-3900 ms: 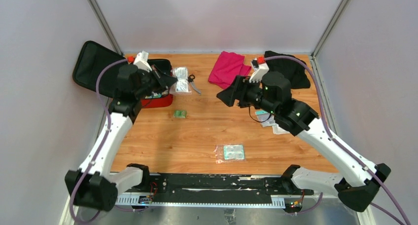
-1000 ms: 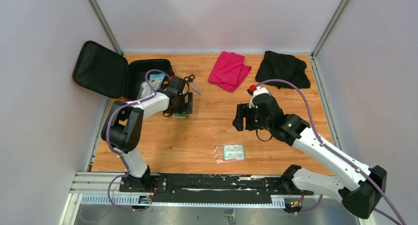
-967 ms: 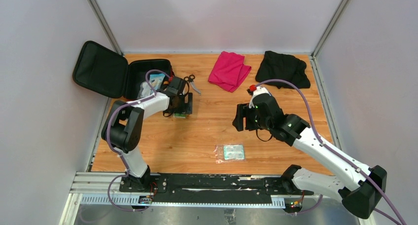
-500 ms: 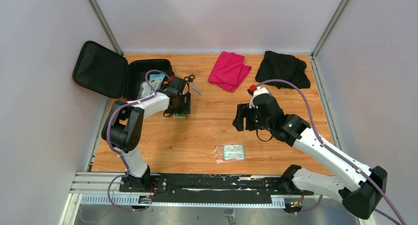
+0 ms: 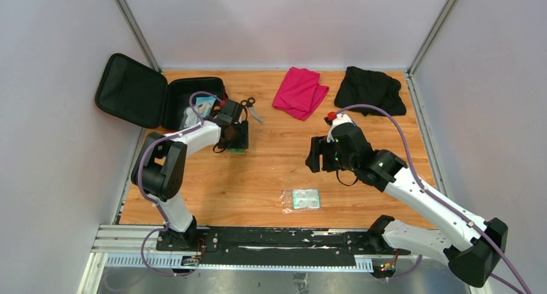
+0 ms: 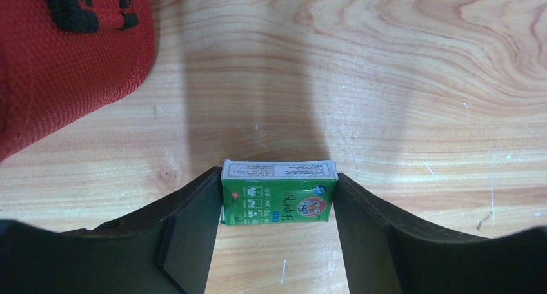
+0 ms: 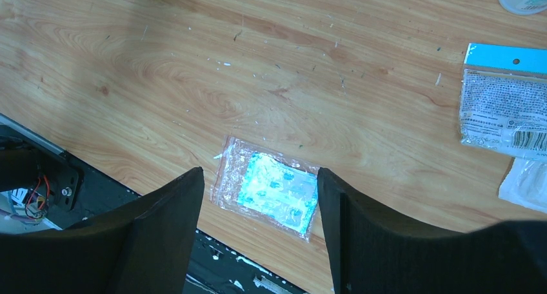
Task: Organize the medicine kit
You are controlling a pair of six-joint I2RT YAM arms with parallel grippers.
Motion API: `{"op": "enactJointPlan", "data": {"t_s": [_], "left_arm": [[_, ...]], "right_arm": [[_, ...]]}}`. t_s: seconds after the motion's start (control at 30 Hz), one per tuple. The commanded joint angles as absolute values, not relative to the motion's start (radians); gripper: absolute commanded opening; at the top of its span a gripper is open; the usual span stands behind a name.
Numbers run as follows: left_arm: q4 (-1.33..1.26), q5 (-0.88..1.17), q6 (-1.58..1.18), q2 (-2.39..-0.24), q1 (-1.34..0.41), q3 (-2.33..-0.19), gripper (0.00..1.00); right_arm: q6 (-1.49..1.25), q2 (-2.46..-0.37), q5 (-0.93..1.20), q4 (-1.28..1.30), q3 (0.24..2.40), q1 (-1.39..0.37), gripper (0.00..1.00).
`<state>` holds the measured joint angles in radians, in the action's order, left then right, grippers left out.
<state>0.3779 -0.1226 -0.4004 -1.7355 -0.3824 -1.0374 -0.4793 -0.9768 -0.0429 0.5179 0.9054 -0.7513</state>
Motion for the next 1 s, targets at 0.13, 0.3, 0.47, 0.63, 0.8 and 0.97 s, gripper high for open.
{"op": "enactJointPlan", "data": {"t_s": [0.13,0.3,0.47,0.63,0.8,0.97], "left_arm": [[0.440,-0.081,-0.390,-1.621,-0.387,-1.105,0.66],[0.531,-0.073,-0.338,-1.619,-0.384,-1.265,0.66],[0.619,-0.053,-0.276,-1.648,-0.315,-1.444,0.66],[0.683,-0.006,-0.227,-1.707,-0.154,-1.587,0.65],[0.703,0.011,-0.199,-1.781,-0.006,-1.647,0.65],[0.704,0.017,-0.181,-1.880,0.106,-1.664,0.65]], "right_arm": [[-0.499,-0.957,-0.025,0.545,0.908,-0.742,0.69],[-0.504,-0.953,-0.024,0.545,0.902,-0.742,0.69],[-0.504,-0.946,-0.030,0.547,0.900,-0.742,0.69],[-0.501,-0.940,-0.039,0.555,0.899,-0.741,0.69],[-0.500,-0.948,-0.039,0.555,0.900,-0.742,0.69],[-0.499,-0.962,-0.033,0.556,0.902,-0.742,0.69]]}}
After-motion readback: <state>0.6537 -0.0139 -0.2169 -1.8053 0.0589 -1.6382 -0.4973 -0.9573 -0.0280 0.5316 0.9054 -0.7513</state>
